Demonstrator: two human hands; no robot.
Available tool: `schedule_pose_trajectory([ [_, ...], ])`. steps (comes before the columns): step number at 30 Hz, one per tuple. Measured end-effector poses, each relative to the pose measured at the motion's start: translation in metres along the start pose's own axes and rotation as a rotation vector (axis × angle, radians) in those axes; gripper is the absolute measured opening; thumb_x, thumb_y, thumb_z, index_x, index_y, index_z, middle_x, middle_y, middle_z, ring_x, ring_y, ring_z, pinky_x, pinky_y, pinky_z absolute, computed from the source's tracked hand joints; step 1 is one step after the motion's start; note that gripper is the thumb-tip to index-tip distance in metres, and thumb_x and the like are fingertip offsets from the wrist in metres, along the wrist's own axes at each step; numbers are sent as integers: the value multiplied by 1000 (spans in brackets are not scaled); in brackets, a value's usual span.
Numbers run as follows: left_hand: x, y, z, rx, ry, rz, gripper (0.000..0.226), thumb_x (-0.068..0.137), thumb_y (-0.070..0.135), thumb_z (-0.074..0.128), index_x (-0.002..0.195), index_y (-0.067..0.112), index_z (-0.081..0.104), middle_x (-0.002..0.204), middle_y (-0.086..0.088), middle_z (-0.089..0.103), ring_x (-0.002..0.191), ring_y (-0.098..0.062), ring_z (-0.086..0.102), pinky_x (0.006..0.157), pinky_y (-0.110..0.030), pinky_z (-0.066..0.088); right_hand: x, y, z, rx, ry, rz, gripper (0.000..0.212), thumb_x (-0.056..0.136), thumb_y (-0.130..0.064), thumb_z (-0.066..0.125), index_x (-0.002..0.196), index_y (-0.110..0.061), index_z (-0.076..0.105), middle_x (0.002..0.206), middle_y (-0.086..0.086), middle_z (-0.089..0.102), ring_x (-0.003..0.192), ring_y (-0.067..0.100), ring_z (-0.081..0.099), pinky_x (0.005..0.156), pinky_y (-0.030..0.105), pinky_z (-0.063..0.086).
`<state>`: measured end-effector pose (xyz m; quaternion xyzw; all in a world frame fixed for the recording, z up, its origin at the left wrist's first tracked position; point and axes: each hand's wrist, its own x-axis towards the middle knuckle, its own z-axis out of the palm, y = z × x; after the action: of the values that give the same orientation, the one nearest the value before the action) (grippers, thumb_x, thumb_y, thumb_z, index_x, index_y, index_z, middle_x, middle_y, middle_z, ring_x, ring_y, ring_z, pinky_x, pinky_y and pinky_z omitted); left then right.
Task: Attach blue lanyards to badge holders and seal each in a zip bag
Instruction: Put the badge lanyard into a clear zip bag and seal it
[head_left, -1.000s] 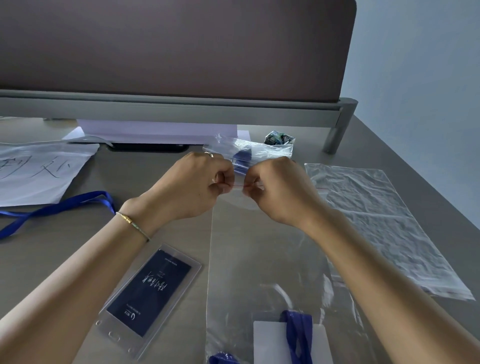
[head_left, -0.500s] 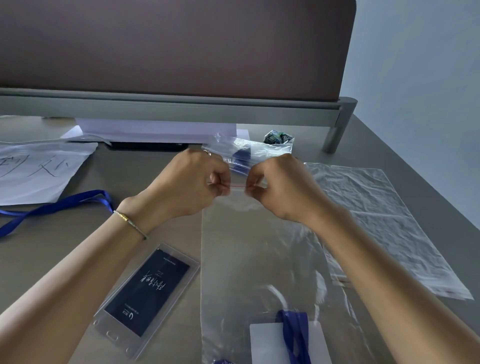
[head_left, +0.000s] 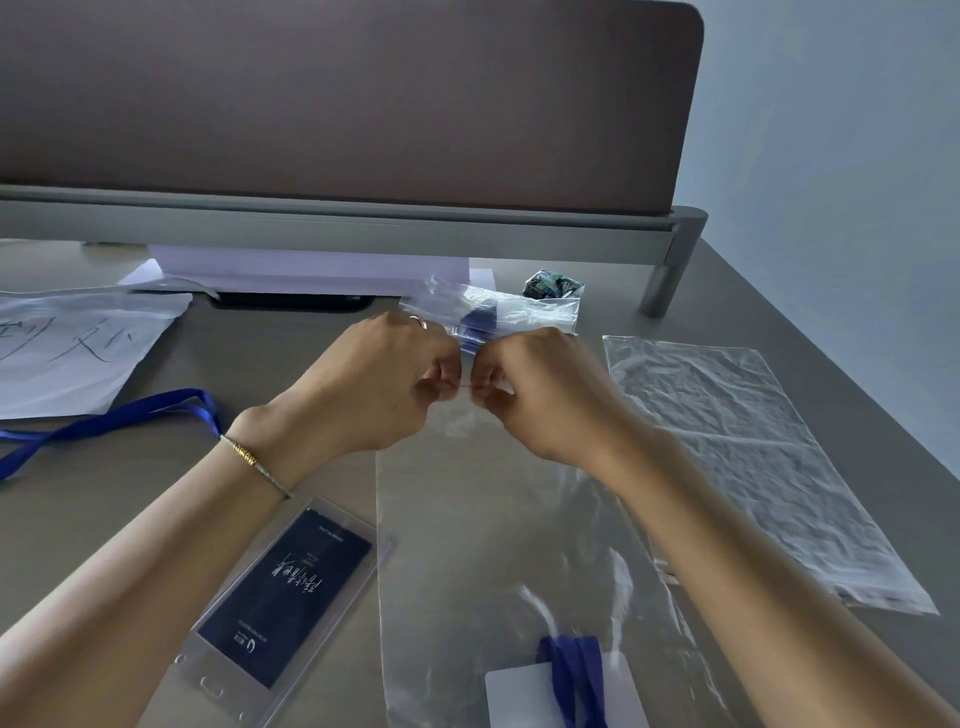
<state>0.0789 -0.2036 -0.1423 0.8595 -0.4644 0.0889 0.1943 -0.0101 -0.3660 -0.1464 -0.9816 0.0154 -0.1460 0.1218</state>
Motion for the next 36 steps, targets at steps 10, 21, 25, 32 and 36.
schedule_pose_trajectory([
  [10, 1, -8, 2, -68, 10, -39, 16, 82, 16, 74, 78, 30, 67, 76, 18, 60, 76, -7, 55, 69, -30, 49, 0, 15, 0, 41, -1, 55, 13, 80, -17, 67, 86, -29, 68, 88, -3, 73, 86, 26, 67, 75, 37, 55],
  [21, 2, -12, -1, -89, 3, -20, 14, 82, 17, 75, 78, 28, 68, 77, 17, 63, 77, -7, 56, 72, -29, 48, 2, 27, 2, 56, 47, 66, 14, 77, -13, 71, 80, -26, 70, 82, -10, 73, 82, 18, 67, 72, 35, 56],
  [25, 2, -17, -4, -84, 9, -43, 13, 82, 18, 74, 78, 28, 68, 79, 16, 63, 79, -9, 58, 74, -31, 49, 3, 35, -2, 92, 58, 78, 11, 79, -16, 72, 78, -27, 72, 80, -9, 74, 80, 15, 68, 74, 36, 56],
  [32, 1, -24, -5, -79, 7, -74, 14, 83, 19, 74, 77, 29, 67, 78, 17, 63, 79, -10, 59, 72, -29, 48, 2, 39, -9, 46, 40, 98, 12, 78, -17, 75, 75, -28, 71, 70, -14, 69, 77, 12, 68, 73, 32, 56],
  [36, 1, -28, -3, -115, -1, -98, 16, 83, 22, 75, 75, 32, 65, 79, 17, 65, 79, -7, 60, 73, -32, 50, 1, 47, -13, 0, 33, 146, 17, 79, -14, 75, 73, -28, 68, 60, -20, 58, 76, 11, 66, 70, 25, 50],
])
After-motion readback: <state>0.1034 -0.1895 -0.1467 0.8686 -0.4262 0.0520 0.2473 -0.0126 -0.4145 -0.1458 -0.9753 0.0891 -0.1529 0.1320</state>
